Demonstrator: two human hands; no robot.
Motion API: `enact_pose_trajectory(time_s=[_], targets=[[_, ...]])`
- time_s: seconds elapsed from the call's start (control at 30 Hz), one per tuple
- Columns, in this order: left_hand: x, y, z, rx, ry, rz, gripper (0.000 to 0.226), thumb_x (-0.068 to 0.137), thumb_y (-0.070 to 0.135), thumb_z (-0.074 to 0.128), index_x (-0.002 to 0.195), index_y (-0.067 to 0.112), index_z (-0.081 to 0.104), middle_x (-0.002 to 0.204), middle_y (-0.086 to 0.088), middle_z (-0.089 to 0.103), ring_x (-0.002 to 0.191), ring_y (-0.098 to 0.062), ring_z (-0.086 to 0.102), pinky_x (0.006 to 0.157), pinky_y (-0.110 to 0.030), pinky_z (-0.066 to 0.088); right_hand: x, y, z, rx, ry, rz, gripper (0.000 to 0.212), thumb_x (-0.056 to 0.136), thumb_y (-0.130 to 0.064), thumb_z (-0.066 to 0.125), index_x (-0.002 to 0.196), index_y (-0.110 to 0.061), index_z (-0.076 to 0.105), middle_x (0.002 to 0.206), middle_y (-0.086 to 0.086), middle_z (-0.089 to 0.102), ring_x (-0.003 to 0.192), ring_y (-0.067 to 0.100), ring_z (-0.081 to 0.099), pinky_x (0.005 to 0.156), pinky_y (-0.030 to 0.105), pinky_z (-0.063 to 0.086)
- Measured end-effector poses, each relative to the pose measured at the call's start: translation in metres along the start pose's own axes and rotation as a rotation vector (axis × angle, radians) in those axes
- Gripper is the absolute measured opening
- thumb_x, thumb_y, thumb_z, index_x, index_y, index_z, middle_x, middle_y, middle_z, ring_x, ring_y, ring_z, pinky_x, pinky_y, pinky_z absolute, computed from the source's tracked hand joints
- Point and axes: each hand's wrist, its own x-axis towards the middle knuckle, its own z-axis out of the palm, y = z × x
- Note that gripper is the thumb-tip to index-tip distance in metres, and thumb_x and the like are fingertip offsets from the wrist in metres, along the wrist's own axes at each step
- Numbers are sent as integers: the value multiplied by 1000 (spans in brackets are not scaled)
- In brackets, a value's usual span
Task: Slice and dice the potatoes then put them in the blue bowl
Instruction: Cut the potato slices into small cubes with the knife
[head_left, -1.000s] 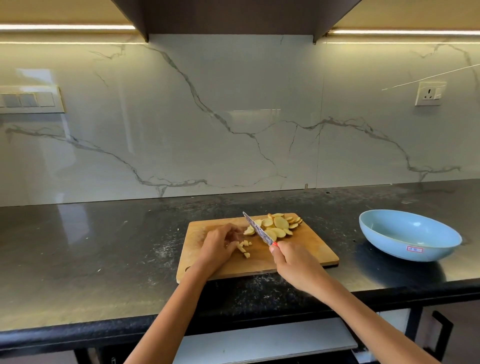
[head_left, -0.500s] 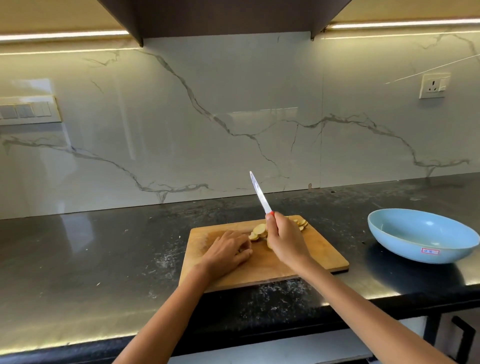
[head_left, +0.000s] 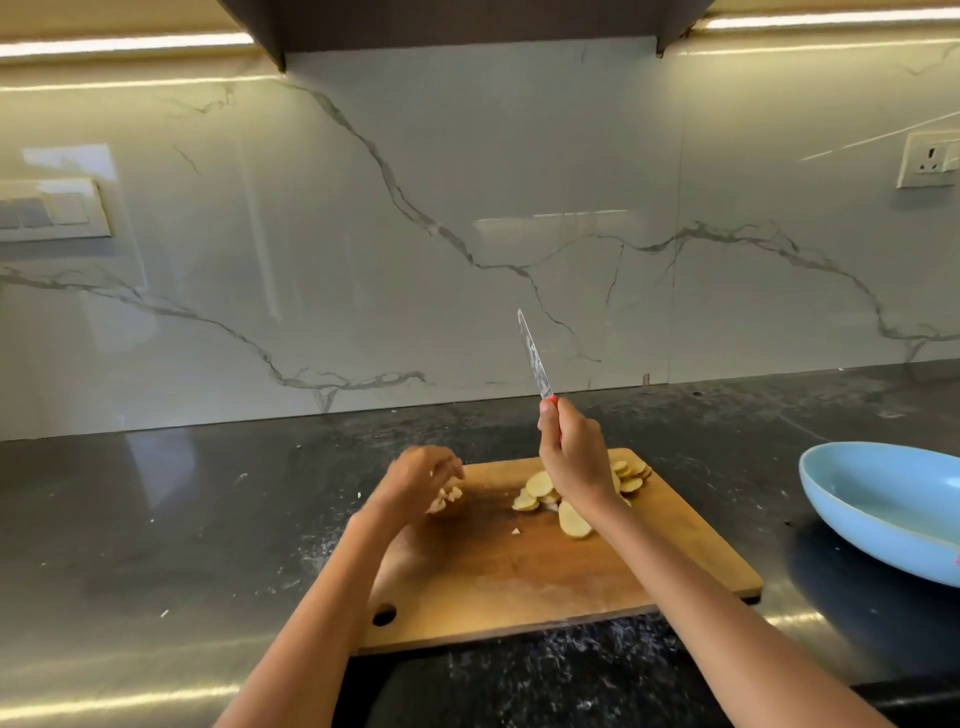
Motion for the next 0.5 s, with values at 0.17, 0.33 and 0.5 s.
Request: enact_pose_trajectory(time_s=[0.17, 0.33, 0.5], targets=[[-18, 37, 0, -125, 52, 178, 9, 86, 19, 64, 83, 13, 71, 87, 4, 68, 82, -9, 60, 73, -13, 43, 1, 2, -9, 26, 55, -2, 28, 102, -23, 33, 79, -14, 47, 56, -5, 47, 49, 8, 46, 46, 20, 33], [-28, 54, 18, -57, -195, 205, 6, 83, 24, 68, 83, 19, 66, 88, 5, 63, 79, -6, 53, 66, -6, 39, -3, 2, -13, 10, 59, -24, 27, 102, -21, 33, 81, -12, 47, 56, -6, 45, 48, 7, 45, 45, 19, 31], [-23, 33, 13, 147, -77, 154, 9, 88, 28, 61, 86, 19, 62, 93, 4, 63, 88, -15, 55, 71, -25, 38, -5, 5, -14, 19, 75, -31, 27, 101, -21, 33, 81, -11, 48, 56, -6, 46, 48, 8, 45, 47, 22, 33]])
